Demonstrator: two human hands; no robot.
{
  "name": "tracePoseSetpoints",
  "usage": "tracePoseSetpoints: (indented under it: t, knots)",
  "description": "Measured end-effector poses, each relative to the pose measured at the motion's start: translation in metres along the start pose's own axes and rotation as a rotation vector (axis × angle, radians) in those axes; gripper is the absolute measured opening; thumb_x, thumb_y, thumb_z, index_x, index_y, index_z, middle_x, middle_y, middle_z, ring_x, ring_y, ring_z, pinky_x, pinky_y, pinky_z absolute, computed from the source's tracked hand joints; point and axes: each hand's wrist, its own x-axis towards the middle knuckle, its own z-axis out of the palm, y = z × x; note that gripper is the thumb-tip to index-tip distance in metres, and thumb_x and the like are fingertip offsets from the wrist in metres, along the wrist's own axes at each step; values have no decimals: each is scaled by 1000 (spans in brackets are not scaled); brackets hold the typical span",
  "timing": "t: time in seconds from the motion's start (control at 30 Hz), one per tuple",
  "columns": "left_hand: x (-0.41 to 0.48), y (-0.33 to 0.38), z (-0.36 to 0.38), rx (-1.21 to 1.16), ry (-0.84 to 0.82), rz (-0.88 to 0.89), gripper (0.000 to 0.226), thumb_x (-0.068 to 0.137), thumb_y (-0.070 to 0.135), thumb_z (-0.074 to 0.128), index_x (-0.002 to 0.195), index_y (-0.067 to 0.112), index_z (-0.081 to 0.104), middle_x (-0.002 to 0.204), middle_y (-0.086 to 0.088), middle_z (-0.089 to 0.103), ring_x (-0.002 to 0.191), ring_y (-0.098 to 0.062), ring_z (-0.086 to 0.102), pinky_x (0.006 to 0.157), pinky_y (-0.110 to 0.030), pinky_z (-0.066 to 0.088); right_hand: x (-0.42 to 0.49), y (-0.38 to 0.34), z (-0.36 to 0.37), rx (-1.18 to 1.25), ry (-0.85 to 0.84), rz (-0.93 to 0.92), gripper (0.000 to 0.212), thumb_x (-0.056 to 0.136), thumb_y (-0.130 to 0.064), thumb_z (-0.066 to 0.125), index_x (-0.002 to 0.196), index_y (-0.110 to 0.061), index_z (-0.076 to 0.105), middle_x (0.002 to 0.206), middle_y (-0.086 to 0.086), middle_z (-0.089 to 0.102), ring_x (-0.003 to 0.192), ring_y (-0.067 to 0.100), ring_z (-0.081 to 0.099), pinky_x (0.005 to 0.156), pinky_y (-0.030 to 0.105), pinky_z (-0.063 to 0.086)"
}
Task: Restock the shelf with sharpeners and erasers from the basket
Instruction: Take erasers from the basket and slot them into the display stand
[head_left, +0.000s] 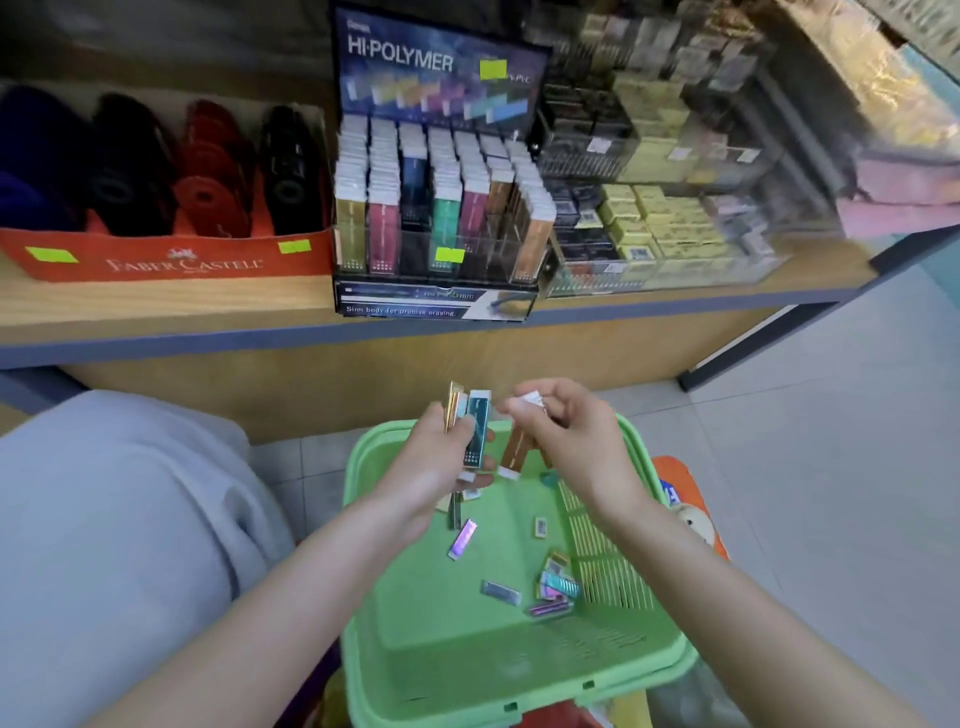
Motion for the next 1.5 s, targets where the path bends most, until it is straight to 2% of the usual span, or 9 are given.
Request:
tracePoseSetpoints:
  t: [0.17,0.33,0.43,0.53,0.67,0.83,1.1,1.33,1.5]
  knots:
    - [-18,23,-8,-67,-208,10,26,99,26,45,118,10,52,95,-5,65,72,-12,62,64,-26,54,7,-32,5,110,53,-17,4,89,-14,63,86,-16,61,65,-1,63,41,-2,46,45,11,34]
    - [-27,47,-22,-16,-187,110,26,87,20,66,112,15,58,87,1,65,61,-4,56,52,-16,44,13,-58,21,72,0,-43,11,95,-25,54,94,-18,62,86,-1,70,74,14,61,72,32,49]
    - [-30,62,-35,34,-157,171,26,88,18,64,113,16,57,87,-1,65,58,-3,54,53,-18,44,18,-75,16,-22,-23,-59,24,101,-25,40,107,-19,62,94,0,68,81,10,59,76,22,47]
    - [-31,76,-50,80,-128,235,27,87,21,65,112,16,56,84,0,65,59,-4,55,57,-21,45,27,-97,-4,-20,30,-146,17,98,-16,47,103,-16,64,78,2,63,63,5,57,59,13,45]
    - [-26,90,-62,111,-110,292,29,88,21,66,114,18,54,87,-1,64,60,-5,54,59,-22,46,49,-128,-23,-101,170,-336,4,87,-18,66,87,-22,67,77,-5,69,72,2,63,69,15,50]
    - [-20,96,-65,70,-98,306,32,88,21,65,118,18,53,85,2,62,61,-6,53,60,-22,46,87,-148,-22,-238,331,-499,13,81,-13,73,82,-19,61,74,-7,62,69,5,58,68,19,52]
    - [-12,102,-65,5,-111,331,29,87,20,66,113,18,56,80,4,60,55,-5,48,54,-21,42,126,-133,-18,-477,191,-471,23,81,-15,72,76,-27,53,78,0,65,77,16,63,68,25,51]
    - [-4,105,-62,20,-88,343,50,84,23,71,128,14,49,79,5,58,53,-5,47,50,-18,41,132,-141,-20,-602,103,-553,20,79,-16,75,74,-23,57,72,-5,62,68,13,59,59,14,44]
    - [-3,105,-61,24,-89,342,44,83,23,71,122,14,53,76,3,56,52,-5,46,49,-17,39,134,-152,-31,-764,44,-510,14,82,-18,73,82,-14,60,79,5,67,75,21,64,68,27,50]
